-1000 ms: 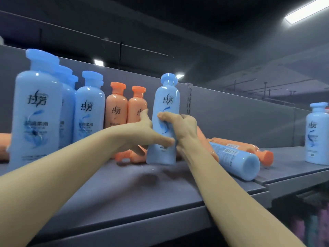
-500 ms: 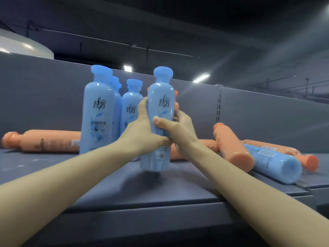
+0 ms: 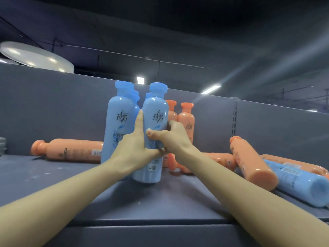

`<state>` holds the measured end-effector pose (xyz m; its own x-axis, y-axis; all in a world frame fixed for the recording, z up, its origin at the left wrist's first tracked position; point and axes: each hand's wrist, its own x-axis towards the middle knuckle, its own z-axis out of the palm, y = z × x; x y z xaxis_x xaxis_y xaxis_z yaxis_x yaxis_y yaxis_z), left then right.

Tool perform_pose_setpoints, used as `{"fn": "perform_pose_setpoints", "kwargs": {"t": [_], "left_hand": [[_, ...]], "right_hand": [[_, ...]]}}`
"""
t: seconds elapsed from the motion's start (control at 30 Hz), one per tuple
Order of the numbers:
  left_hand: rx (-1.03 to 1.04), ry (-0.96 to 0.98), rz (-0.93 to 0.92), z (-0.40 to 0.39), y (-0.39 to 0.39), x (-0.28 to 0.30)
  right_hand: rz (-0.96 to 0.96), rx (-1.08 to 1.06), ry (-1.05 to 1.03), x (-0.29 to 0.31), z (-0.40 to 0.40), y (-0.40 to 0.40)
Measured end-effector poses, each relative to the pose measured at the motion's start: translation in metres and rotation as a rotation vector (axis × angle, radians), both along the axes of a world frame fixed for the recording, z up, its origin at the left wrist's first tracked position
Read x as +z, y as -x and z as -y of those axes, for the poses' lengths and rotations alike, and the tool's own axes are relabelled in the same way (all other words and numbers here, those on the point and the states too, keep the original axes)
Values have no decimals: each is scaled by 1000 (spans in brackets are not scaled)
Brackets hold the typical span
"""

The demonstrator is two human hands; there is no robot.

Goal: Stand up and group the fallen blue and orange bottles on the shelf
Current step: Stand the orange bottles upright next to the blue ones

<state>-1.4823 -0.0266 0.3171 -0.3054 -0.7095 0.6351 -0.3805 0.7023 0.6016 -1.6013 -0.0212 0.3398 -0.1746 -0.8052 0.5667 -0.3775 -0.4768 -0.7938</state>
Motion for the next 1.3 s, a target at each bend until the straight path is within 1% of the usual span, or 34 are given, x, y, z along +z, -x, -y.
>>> {"fn": "perform_pose_setpoints", "kwargs": {"t": [0.17,0.33,0.47,0.63,0.8,1.13,1.3], "left_hand": [[79,65,94,7,-2,-1],[303,193,333,2,-3,5],[409,232,456,1,-6,7],[477,273,446,8,-5,1],[565,337,492,10,-7,-1],[582,425,523,14,0,-6],[567,409,493,18,0,-5]], "right_hand": [[13,-81,48,-6,8,-1],[-26,-137,85,-9,9,-2],[-18,-139,79,-10,10,-4],[-28,-134,67,-10,12,-10],[-19,-139,56,-11,18,-15],[-35,-156,37,-11,17,-16],[-38,-158,32,-12,18,-17]]}}
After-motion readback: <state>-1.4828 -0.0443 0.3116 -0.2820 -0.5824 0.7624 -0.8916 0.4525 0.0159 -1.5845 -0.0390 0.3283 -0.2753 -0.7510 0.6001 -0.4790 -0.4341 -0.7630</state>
